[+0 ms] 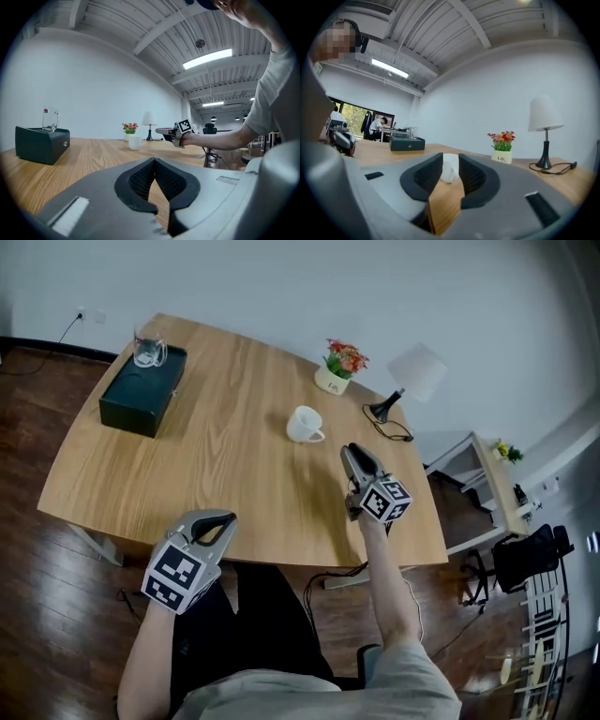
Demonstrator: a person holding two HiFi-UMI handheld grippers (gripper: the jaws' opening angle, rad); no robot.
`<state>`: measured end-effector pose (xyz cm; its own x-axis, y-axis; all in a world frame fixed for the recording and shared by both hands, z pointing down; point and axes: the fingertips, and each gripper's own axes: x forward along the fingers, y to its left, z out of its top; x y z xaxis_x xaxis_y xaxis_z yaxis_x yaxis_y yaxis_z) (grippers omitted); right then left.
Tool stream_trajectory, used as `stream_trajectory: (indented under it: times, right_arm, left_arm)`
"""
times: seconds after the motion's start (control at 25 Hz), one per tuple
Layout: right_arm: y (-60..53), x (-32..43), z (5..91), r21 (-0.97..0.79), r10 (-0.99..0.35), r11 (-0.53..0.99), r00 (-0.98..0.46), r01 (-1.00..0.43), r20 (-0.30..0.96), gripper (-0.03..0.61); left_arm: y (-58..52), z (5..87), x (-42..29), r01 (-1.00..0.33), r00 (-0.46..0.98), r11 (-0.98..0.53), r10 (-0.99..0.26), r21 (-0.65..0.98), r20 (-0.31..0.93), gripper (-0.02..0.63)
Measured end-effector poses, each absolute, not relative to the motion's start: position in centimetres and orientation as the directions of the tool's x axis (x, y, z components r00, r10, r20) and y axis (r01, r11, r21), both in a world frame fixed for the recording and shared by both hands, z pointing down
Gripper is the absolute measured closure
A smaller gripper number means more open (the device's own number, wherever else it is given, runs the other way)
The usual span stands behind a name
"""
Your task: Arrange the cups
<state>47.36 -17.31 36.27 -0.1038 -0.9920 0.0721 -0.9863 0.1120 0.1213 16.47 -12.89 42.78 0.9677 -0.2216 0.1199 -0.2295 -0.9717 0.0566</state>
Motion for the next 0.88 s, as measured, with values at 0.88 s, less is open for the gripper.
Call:
stream_trajectory:
  times: [0.88]
  right_arm:
    - [-24.0, 48.2, 42.0, 0.064, -0.974, 0.142, -0.128, -0.988, 0.184, 0.387]
  left_arm:
    - [-13.5, 41.9, 15.6, -0.225, 0.973, -0.969, -0.217, 0.103, 0.079, 0.609]
